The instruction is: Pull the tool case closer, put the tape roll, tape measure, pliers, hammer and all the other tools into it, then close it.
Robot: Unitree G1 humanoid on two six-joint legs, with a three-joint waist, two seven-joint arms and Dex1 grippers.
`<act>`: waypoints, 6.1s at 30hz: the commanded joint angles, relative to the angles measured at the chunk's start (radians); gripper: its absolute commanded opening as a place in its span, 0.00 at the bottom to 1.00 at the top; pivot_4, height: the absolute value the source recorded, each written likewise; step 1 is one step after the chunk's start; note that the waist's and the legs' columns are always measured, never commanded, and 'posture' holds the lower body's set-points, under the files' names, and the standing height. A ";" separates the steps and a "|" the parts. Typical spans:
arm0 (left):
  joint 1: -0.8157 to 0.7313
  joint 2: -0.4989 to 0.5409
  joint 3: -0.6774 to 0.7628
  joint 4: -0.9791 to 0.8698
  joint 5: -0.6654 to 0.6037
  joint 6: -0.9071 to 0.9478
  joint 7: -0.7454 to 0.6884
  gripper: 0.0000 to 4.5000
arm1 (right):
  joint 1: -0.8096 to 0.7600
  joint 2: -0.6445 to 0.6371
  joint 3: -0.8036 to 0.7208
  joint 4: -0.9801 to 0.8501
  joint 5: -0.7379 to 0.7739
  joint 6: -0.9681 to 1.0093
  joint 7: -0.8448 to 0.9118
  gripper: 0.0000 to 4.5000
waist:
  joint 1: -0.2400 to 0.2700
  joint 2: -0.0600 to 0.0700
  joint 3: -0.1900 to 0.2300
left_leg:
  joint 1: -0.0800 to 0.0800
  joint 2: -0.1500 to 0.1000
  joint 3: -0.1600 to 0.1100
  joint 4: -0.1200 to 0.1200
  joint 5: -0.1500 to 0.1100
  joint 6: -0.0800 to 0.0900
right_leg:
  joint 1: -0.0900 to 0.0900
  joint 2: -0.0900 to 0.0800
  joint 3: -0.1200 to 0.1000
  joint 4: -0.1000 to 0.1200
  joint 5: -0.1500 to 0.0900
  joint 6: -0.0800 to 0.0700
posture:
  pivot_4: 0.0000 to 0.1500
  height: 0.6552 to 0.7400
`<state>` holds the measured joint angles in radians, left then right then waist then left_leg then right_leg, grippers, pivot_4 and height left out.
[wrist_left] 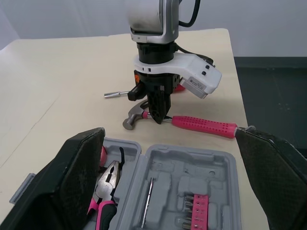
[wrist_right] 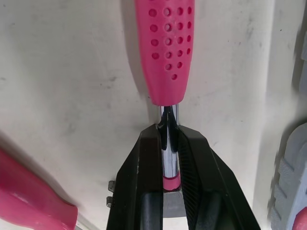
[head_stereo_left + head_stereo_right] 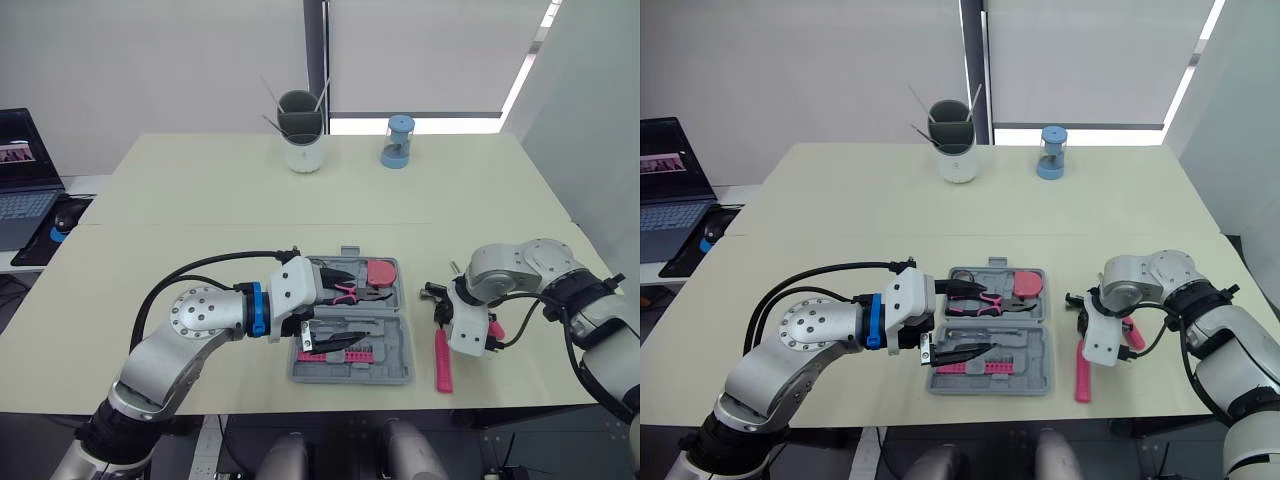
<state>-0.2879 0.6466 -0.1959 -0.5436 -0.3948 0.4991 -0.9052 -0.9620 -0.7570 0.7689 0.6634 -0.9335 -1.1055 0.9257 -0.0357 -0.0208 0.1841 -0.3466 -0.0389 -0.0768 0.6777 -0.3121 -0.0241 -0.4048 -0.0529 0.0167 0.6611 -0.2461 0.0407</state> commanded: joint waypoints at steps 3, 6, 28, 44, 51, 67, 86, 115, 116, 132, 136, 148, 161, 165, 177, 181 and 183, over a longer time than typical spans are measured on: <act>-0.017 0.005 0.022 -0.023 -0.017 0.003 0.000 1.00 | -0.014 -0.011 0.006 -0.005 -0.026 -0.029 -0.057 0.05 | 0.000 0.000 0.000 | 0.000 0.000 0.000 0.000 0.000 0.000 | 0.000 0.000 0.000 0.000 0.000 0.000 | 1.00 1.00; -0.031 0.001 0.017 -0.014 -0.018 0.005 -0.004 1.00 | -0.021 -0.029 -0.014 -0.014 -0.002 -0.057 -0.076 0.05 | 0.001 0.000 0.000 | 0.000 0.000 0.000 0.000 0.000 0.000 | 0.000 0.000 0.000 0.000 0.000 0.000 | 1.00 1.00; -0.040 0.000 0.004 0.030 -0.006 -0.038 -0.049 1.00 | 0.397 -0.338 -0.416 -0.746 0.998 0.999 0.360 0.05 | 0.009 0.001 0.001 | -0.007 0.000 -0.004 -0.001 -0.002 0.002 | -0.002 -0.002 -0.001 -0.003 0.000 0.000 | 1.00 1.00; -0.038 -0.021 -0.019 0.044 -0.025 -0.076 -0.122 1.00 | 0.942 -0.259 -0.937 -1.306 1.474 2.297 -0.068 0.05 | 0.041 0.001 0.001 | -0.015 0.000 -0.007 0.000 -0.002 0.003 | -0.006 -0.002 -0.005 -0.006 0.000 0.001 | 1.00 1.00; -0.047 -0.021 -0.022 0.048 -0.022 -0.071 -0.128 1.00 | 0.969 -0.116 -0.888 -1.252 1.364 2.258 -0.298 0.05 | 0.035 0.001 0.001 | -0.015 -0.001 -0.006 0.001 -0.001 0.003 | -0.006 0.000 -0.005 -0.006 0.000 0.004 | 1.00 1.00; -0.037 -0.001 -0.015 0.017 -0.024 -0.054 -0.125 1.00 | 0.972 0.039 -0.698 -1.089 1.166 1.980 -0.446 0.05 | 0.033 0.001 0.001 | -0.014 -0.001 -0.005 0.001 -0.001 0.003 | -0.005 0.000 -0.004 -0.007 0.001 0.004 | 1.00 1.00; -0.061 0.010 -0.003 0.052 -0.026 -0.065 -0.154 1.00 | 1.028 0.084 -0.772 -1.064 1.166 1.747 -0.357 1.00 | 0.031 0.001 0.001 | -0.013 -0.001 -0.005 0.001 -0.001 0.003 | -0.005 0.000 -0.003 -0.006 0.001 0.004 | 1.00 1.00; -0.065 0.019 -0.006 0.051 -0.042 -0.065 -0.165 1.00 | 1.079 0.158 -0.881 -1.155 1.202 1.889 -0.418 0.04 | 0.032 0.001 0.001 | -0.013 -0.001 -0.005 0.001 -0.001 0.003 | -0.006 0.000 -0.003 -0.004 0.001 0.003 | 1.00 1.00; -0.065 0.019 -0.006 0.052 -0.043 -0.066 -0.165 1.00 | 1.085 0.169 -0.897 -1.188 1.207 1.927 -0.442 0.04 | 0.032 0.002 0.001 | -0.013 -0.001 -0.005 0.001 -0.001 0.003 | -0.006 0.000 -0.003 -0.004 0.001 0.003 | 1.00 1.00; -0.073 0.026 -0.004 0.058 -0.035 -0.064 -0.175 1.00 | 0.960 0.342 -0.841 -1.122 1.125 2.137 -0.689 0.04 | 0.029 0.002 0.000 | -0.013 -0.002 -0.004 0.001 -0.001 0.003 | -0.006 0.000 -0.003 -0.004 0.001 0.003 | 1.00 1.00; -0.075 0.026 -0.004 0.054 -0.035 -0.059 -0.171 1.00 | 0.957 0.342 -0.857 -1.122 1.142 2.109 -0.671 0.28 | 0.028 0.002 0.000 | -0.013 -0.002 -0.004 0.001 -0.001 0.003 | -0.006 0.000 -0.003 -0.004 0.001 0.003 | 1.00 1.00; -0.102 -0.010 -0.021 0.083 -0.030 -0.089 -0.174 1.00 | 1.132 0.222 -0.904 -1.111 1.145 1.723 -0.481 0.85 | 0.028 0.002 0.000 | -0.012 -0.002 -0.004 0.001 -0.002 0.003 | -0.005 0.000 -0.004 -0.003 0.001 0.004 | 1.00 1.00; -0.115 -0.009 -0.027 0.082 -0.030 -0.093 -0.187 1.00 | 1.054 0.255 -0.883 -0.927 1.140 1.656 -0.475 0.85 | 0.025 0.002 0.000 | -0.008 -0.001 -0.001 0.001 -0.001 0.003 | -0.003 0.001 -0.002 -0.002 0.001 0.004 | 1.00 1.00; -0.108 -0.009 -0.028 0.074 -0.031 -0.093 -0.184 1.00 | 1.042 0.263 -0.854 -0.887 1.129 1.635 -0.470 0.85 | 0.026 0.002 0.000 | -0.008 -0.001 -0.002 0.001 -0.001 0.003 | -0.003 0.001 -0.002 -0.002 0.001 0.004 | 1.00 1.00; -0.106 -0.012 -0.028 0.061 -0.042 -0.093 -0.183 1.00 | 1.034 0.286 -0.831 -0.834 1.102 1.620 -0.482 0.45 | 0.025 0.002 0.000 | -0.008 -0.001 -0.002 0.001 -0.001 0.003 | -0.003 0.001 -0.002 -0.002 0.001 0.003 | 1.00 1.00; -0.103 -0.007 -0.027 0.064 -0.038 -0.100 -0.188 1.00 | 1.030 0.293 -0.835 -0.832 1.105 1.615 -0.487 0.24 | 0.025 0.002 0.000 | -0.008 -0.001 -0.002 0.001 -0.001 0.003 | -0.003 0.001 -0.002 -0.002 0.001 0.003 | 1.00 1.00; -0.102 -0.006 -0.028 0.068 -0.032 -0.104 -0.188 1.00 | 1.034 0.302 -0.835 -0.837 1.109 1.607 -0.488 0.13 | 0.025 0.002 0.000 | -0.008 -0.001 -0.002 0.001 -0.001 0.003 | -0.003 0.001 -0.002 -0.002 0.001 0.003 | 1.00 1.00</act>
<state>-0.3925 0.6340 -0.2310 -0.4436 -0.4260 0.4150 -1.0874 0.0659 -0.4608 -0.0581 -0.1687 0.1744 0.5144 0.4349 -0.0107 -0.0189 0.1843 -0.3545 -0.0399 -0.0787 0.6787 -0.3134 -0.0209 -0.4080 -0.0516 0.0148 0.6588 -0.2452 0.0442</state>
